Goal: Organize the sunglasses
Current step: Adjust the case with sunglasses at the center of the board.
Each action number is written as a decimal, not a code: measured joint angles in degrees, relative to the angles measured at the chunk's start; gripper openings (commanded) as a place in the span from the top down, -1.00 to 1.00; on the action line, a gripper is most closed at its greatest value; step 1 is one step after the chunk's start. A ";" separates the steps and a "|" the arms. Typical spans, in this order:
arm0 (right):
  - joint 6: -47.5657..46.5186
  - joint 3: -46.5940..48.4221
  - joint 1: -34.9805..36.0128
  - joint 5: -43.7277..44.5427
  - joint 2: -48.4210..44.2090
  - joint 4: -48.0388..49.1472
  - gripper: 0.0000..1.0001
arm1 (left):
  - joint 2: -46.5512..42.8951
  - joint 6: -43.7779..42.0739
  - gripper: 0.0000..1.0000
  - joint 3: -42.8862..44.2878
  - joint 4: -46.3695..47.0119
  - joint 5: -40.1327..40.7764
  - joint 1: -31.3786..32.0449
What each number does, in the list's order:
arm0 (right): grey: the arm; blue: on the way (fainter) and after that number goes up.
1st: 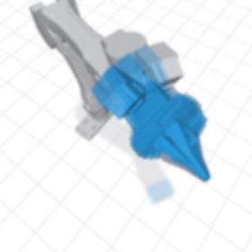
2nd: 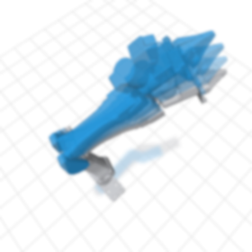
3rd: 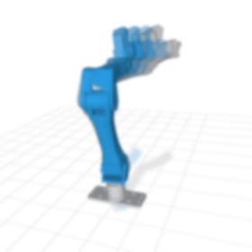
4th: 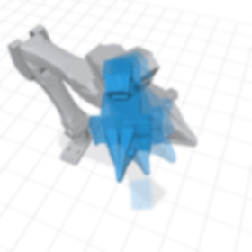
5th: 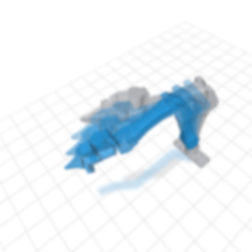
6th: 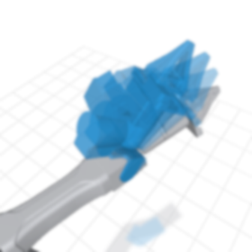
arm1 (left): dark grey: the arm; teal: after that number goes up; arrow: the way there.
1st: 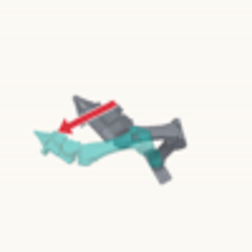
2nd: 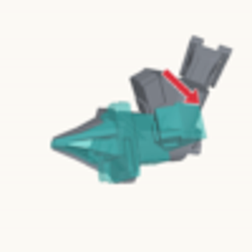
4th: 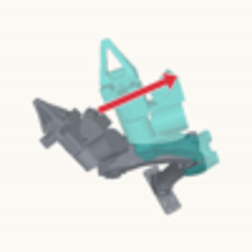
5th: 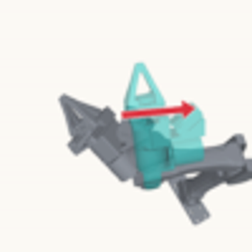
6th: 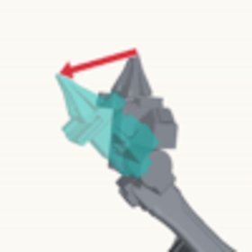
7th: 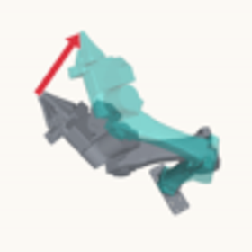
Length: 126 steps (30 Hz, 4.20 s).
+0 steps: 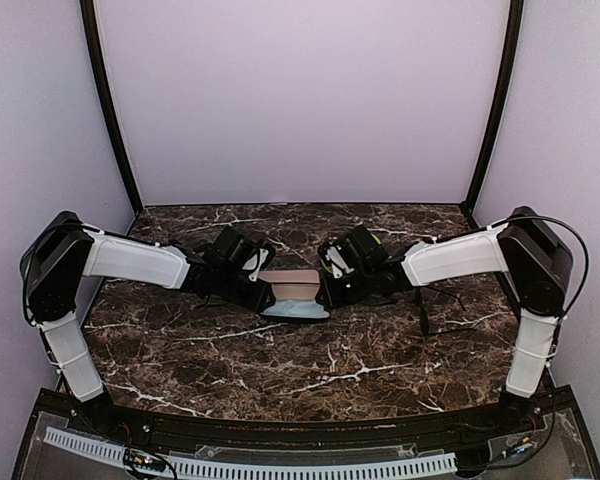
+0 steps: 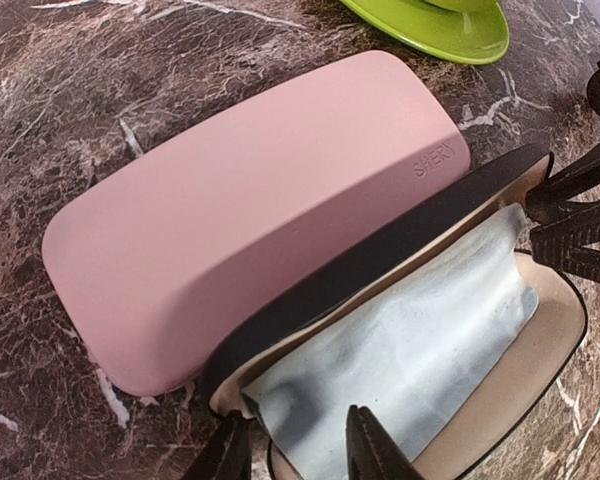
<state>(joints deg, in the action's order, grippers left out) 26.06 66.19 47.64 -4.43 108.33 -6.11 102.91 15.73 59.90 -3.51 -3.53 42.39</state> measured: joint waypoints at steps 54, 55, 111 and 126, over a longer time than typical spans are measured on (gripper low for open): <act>-1.84 1.03 -3.08 -0.98 0.22 0.11 0.57 | 2.25 -3.10 0.21 5.49 -2.40 -0.57 -3.15; -1.84 1.16 -3.08 -1.01 0.22 0.09 0.57 | 2.40 -3.10 0.21 5.64 -2.40 -0.55 -3.15; -1.55 1.51 -3.21 -2.27 0.24 2.84 0.57 | 2.84 -3.54 0.22 7.69 -4.22 -1.27 -3.34; -1.84 1.40 -3.48 -3.15 0.24 4.72 0.55 | 1.75 -3.78 0.20 7.67 -4.31 -0.28 -3.50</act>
<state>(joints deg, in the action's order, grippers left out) 24.23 67.59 44.16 -7.57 108.57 -1.39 104.66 11.94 67.57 -7.81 -3.81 38.89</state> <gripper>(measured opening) 0.222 0.394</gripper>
